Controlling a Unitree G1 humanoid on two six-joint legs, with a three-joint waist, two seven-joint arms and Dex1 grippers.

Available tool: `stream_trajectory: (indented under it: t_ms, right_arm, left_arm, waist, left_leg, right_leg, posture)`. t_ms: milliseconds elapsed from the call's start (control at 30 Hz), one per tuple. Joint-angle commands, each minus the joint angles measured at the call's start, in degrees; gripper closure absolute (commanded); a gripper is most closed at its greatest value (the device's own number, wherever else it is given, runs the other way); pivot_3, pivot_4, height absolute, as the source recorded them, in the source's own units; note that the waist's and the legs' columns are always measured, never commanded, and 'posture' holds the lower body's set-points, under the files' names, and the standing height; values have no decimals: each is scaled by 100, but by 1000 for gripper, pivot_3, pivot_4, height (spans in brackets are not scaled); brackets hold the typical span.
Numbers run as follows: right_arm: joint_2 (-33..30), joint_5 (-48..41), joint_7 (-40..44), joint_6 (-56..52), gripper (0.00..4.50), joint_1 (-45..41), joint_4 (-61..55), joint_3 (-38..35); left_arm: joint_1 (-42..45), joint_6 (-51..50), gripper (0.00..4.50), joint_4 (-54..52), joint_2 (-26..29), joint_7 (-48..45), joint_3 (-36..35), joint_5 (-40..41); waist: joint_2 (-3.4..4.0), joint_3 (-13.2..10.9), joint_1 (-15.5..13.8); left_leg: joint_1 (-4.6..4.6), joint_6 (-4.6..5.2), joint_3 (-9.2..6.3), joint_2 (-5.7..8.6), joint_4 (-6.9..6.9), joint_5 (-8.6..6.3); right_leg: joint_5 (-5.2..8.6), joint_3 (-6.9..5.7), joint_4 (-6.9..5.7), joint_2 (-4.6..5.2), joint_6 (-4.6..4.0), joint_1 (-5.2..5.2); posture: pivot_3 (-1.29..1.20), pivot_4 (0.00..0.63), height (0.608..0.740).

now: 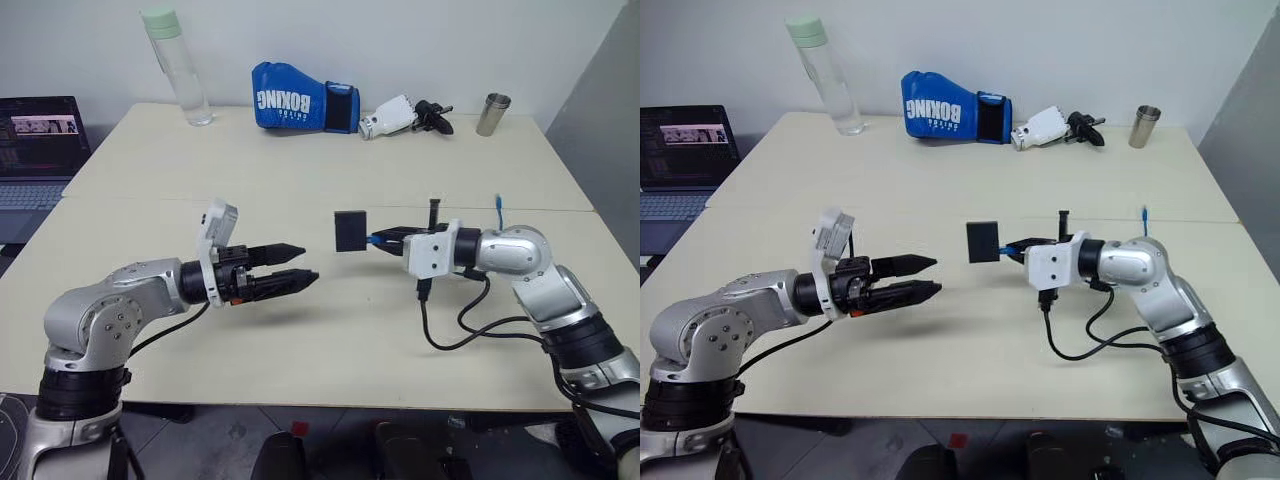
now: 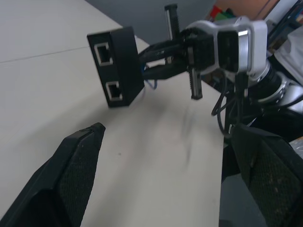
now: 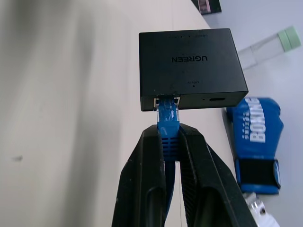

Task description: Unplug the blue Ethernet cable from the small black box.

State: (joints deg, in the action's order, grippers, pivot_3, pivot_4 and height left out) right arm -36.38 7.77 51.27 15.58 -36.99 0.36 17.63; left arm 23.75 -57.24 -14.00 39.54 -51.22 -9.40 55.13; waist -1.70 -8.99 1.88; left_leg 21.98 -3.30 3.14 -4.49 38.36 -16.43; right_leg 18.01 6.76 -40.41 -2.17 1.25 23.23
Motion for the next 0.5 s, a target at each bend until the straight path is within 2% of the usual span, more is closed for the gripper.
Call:
stream_trajectory:
  t_ms: [33, 267, 500]
  right_arm:
    - [121, -55, 85, 23, 4367, -180, -318, 3]
    - [361, -64, 122, -150, 4367, -190, -428, 20]
    - [441, -106, 154, -284, 4367, -133, -559, 9]
  left_arm:
    - [153, -72, 0, 93, -161, 242, -212, 215]
    - [378, 81, 0, 462, -505, 511, -119, 80]
    - [449, 84, 0, 595, -563, 405, -82, 94]
  waist:
    - [0, 0, 1]
    - [-1, -1, 4]
    - [-1, -1, 4]
  left_leg:
    - [0, 0, -3, 0, 5, 0]
    - [0, 19, -8, 1, 48, -11]
    - [1, 18, -8, 0, 55, -10]
  right_leg:
    - [0, 0, -4, 0, 0, 0]
    - [3, 0, -57, -7, -4, 0]
    - [3, -2, -62, -12, -4, 0]
  posture:
    - [0, 150, 740]
    - [0, 150, 740]
    - [0, 150, 740]
